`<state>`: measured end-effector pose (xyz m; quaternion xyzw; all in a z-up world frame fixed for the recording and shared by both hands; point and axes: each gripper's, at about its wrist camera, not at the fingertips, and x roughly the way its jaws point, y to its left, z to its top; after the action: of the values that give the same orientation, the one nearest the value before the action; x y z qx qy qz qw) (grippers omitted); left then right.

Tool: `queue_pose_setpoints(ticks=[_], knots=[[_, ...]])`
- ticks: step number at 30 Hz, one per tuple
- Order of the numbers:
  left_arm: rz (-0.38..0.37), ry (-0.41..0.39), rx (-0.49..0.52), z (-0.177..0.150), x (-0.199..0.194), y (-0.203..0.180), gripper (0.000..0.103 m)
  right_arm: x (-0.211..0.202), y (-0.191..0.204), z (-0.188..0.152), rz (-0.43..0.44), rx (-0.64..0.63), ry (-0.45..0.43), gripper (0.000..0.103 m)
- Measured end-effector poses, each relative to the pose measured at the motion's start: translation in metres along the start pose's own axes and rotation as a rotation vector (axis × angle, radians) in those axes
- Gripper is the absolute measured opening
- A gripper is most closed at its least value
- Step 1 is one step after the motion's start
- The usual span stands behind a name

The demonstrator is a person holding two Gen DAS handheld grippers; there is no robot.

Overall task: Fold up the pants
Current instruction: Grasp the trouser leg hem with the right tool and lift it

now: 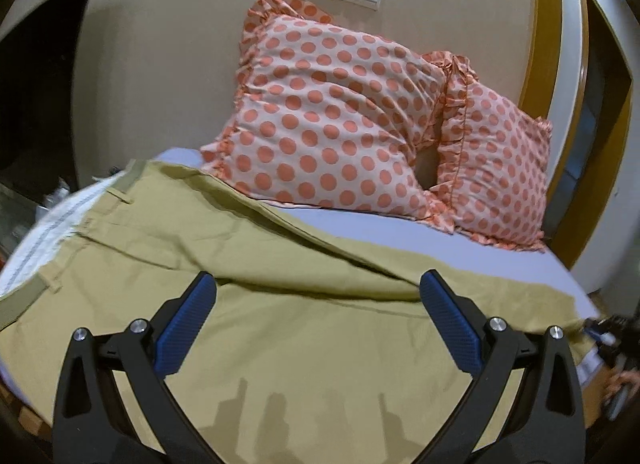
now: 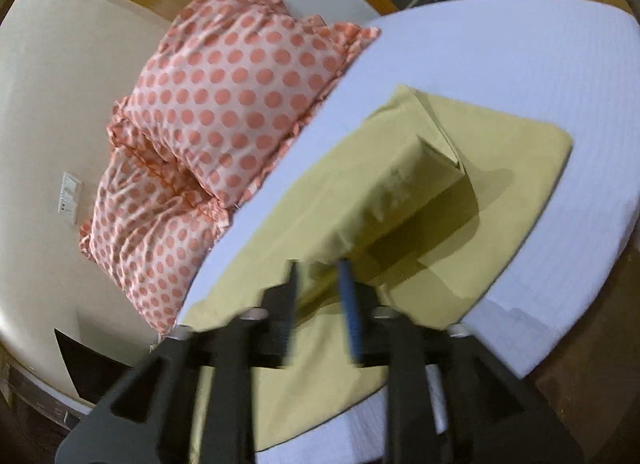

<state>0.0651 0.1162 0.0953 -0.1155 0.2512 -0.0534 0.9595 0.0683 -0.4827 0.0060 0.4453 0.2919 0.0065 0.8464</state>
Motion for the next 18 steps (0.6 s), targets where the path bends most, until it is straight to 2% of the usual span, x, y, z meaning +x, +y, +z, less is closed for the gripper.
queue_pose_setpoints(ticks=[1, 6, 10, 11, 12, 13, 15, 18], knots=[[-0.011, 0.009, -0.016, 0.003, 0.004, 0.004, 0.101, 0.002, 0.0, -0.003, 0.0, 0.003, 0.008, 0.049], [-0.03, 0.047, -0.124, 0.01, 0.019, 0.027, 0.101, 0.02, -0.007, -0.009, -0.051, 0.049, 0.081, 0.049], [-0.034, 0.054, -0.173, 0.023, 0.035, 0.039, 0.101, 0.022, -0.009, -0.008, -0.065, 0.093, 0.053, 0.048], [-0.025, 0.059, -0.172, 0.027, 0.04, 0.041, 0.101, 0.026, -0.008, -0.006, -0.068, 0.094, 0.039, 0.042], [-0.01, 0.067, -0.169, 0.032, 0.047, 0.041, 0.101, 0.029, -0.007, -0.005, -0.066, 0.082, 0.033, 0.007], [0.004, 0.078, -0.169, 0.038, 0.056, 0.043, 0.101, 0.032, -0.008, -0.003, -0.049, 0.066, 0.016, 0.002], [0.018, 0.117, -0.169, 0.05, 0.079, 0.046, 0.101, 0.023, -0.014, 0.001, 0.038, 0.081, -0.049, 0.001], [0.025, 0.188, -0.208, 0.06, 0.112, 0.056, 0.101, 0.011, -0.015, 0.006, 0.088, 0.068, -0.085, 0.001]])
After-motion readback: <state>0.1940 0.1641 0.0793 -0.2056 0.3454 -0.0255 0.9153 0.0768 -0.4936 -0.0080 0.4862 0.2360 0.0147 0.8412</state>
